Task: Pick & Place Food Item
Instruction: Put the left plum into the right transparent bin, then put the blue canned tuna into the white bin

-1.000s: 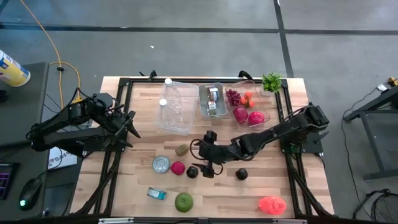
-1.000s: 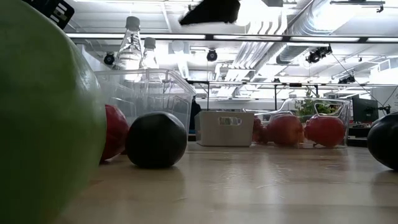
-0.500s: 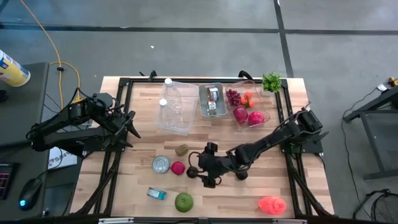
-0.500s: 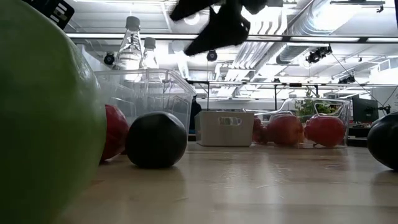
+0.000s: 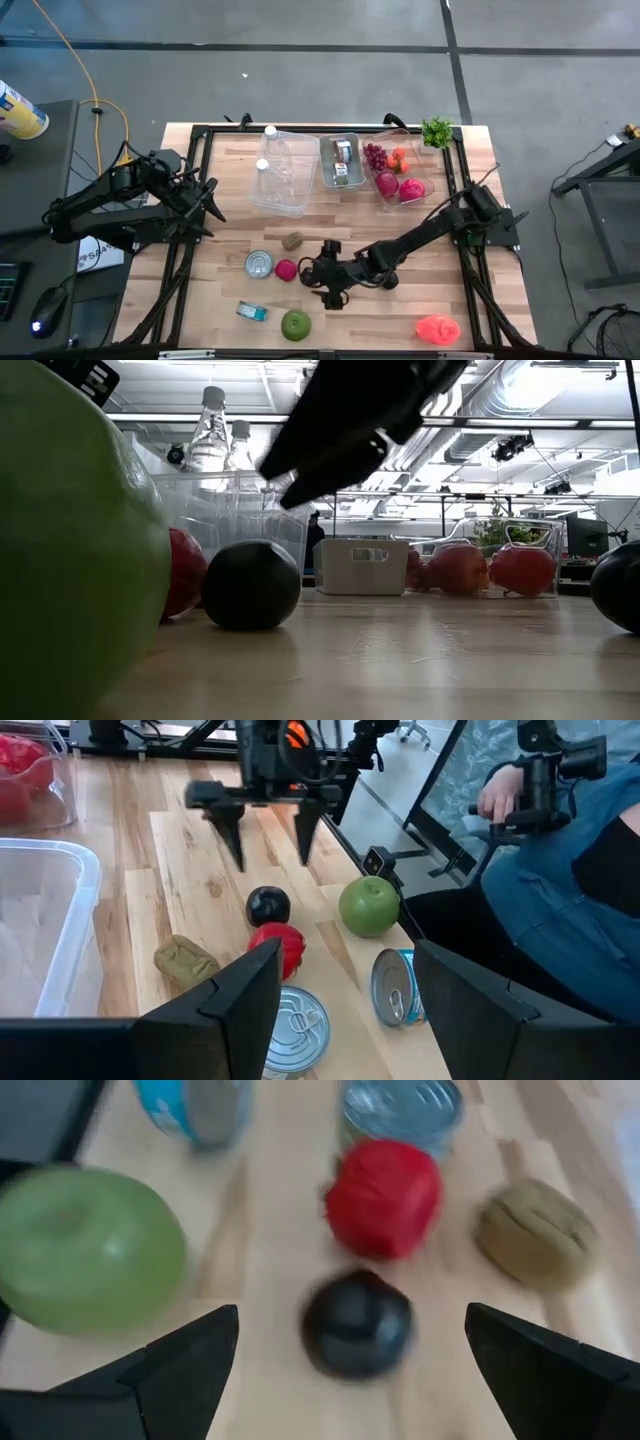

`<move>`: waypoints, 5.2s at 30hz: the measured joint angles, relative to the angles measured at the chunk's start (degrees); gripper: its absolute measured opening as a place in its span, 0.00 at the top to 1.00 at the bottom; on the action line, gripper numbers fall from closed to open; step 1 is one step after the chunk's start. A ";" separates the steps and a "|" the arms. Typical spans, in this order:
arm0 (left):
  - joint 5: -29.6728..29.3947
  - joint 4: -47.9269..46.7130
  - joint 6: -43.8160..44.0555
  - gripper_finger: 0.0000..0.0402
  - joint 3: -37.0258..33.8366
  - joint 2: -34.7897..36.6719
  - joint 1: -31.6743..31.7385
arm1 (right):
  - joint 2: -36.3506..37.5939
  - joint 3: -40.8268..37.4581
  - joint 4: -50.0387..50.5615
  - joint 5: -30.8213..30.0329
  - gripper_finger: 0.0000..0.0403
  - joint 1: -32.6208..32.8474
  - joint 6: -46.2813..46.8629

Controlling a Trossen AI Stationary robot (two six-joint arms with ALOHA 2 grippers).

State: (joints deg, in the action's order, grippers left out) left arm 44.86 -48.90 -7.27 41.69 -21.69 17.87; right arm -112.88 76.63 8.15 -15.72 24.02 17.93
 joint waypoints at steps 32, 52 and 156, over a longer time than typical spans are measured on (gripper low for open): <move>-15.96 11.49 11.51 0.45 0.08 -0.11 -8.90 | -4.87 0.05 -3.81 -3.72 0.06 0.62 0.02; -85.68 5.62 2.27 0.45 20.95 -29.20 -47.86 | -4.85 0.03 -3.61 -3.27 0.06 0.23 -0.20; -90.42 -5.74 45.42 0.45 23.26 -51.39 -80.63 | 21.16 -0.78 64.88 -25.09 0.06 -37.67 34.93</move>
State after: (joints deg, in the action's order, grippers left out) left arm -45.56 -54.65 38.15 64.95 -73.08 -62.76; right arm -91.72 75.85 73.03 -40.81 -13.65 52.87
